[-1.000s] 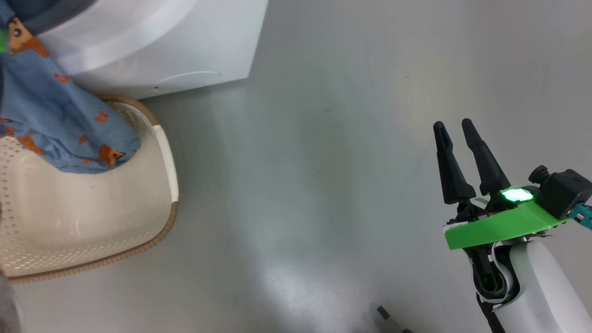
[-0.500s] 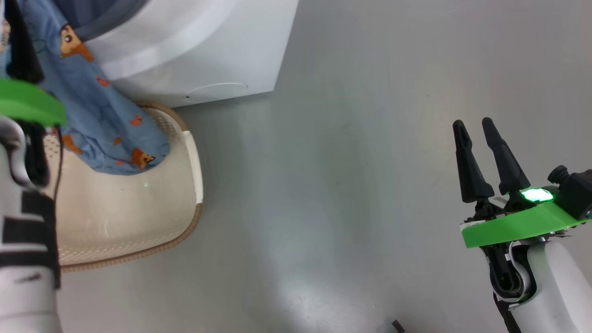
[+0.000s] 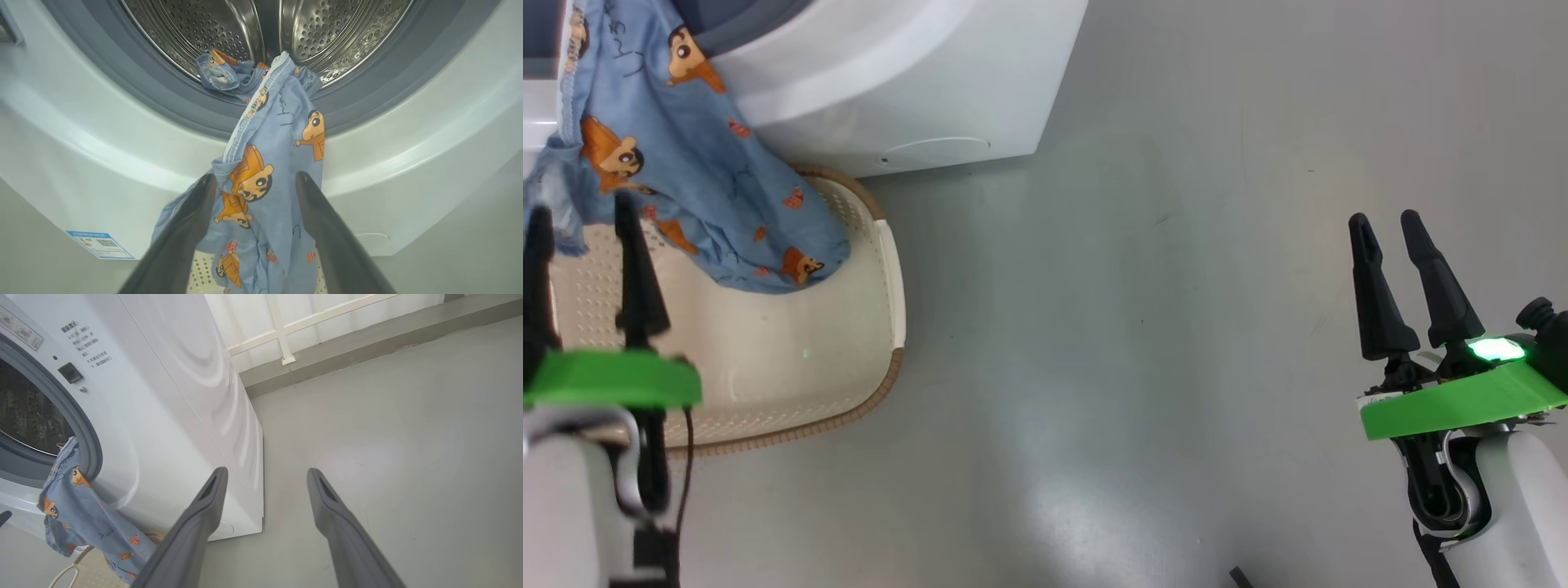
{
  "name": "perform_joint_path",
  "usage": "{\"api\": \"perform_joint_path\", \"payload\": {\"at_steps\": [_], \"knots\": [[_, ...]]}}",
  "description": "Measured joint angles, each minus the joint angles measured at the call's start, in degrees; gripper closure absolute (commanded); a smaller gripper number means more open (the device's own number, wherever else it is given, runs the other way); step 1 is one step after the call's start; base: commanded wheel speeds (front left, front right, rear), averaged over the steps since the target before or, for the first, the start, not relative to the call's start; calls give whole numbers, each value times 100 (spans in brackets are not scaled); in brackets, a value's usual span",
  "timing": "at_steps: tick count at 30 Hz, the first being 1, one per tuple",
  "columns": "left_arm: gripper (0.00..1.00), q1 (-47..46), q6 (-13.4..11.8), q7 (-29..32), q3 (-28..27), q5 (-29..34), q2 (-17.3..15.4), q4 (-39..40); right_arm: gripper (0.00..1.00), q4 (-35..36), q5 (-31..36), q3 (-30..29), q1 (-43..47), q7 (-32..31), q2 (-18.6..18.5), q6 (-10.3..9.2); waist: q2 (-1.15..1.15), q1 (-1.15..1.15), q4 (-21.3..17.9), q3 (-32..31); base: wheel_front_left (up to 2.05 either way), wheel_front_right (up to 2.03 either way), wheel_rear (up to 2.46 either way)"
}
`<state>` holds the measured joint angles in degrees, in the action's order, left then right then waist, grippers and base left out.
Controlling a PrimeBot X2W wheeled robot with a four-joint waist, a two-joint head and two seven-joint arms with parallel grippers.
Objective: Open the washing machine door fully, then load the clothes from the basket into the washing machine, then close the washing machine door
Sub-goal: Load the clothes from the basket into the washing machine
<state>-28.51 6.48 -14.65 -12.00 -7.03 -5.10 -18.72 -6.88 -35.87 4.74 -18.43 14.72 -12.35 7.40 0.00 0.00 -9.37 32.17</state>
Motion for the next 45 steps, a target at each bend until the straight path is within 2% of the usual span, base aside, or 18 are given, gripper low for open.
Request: {"api": "perform_joint_path", "payload": {"at_steps": [8,21,32,41,45], "knots": [[0,995,-18,1,-275,-27,238,746,0,4,0,-12,-2,1,-7,0,0,0,3,75,0,0,0],[0,1108,-16,0,-322,-89,299,804,0,8,0,-15,-16,1,-10,0,0,0,-26,143,0,0,0],[0,294,38,1,-116,-78,241,-851,0,53,-1,19,-198,1,47,0,0,0,-57,430,0,0,0],[0,-1108,86,1,142,-51,-104,-2911,0,74,-1,82,-299,1,102,0,0,0,-204,844,0,0,0],[0,-1491,87,1,248,-52,-236,-3349,0,75,-1,151,-375,1,122,0,0,0,-256,956,0,0,0]]}}
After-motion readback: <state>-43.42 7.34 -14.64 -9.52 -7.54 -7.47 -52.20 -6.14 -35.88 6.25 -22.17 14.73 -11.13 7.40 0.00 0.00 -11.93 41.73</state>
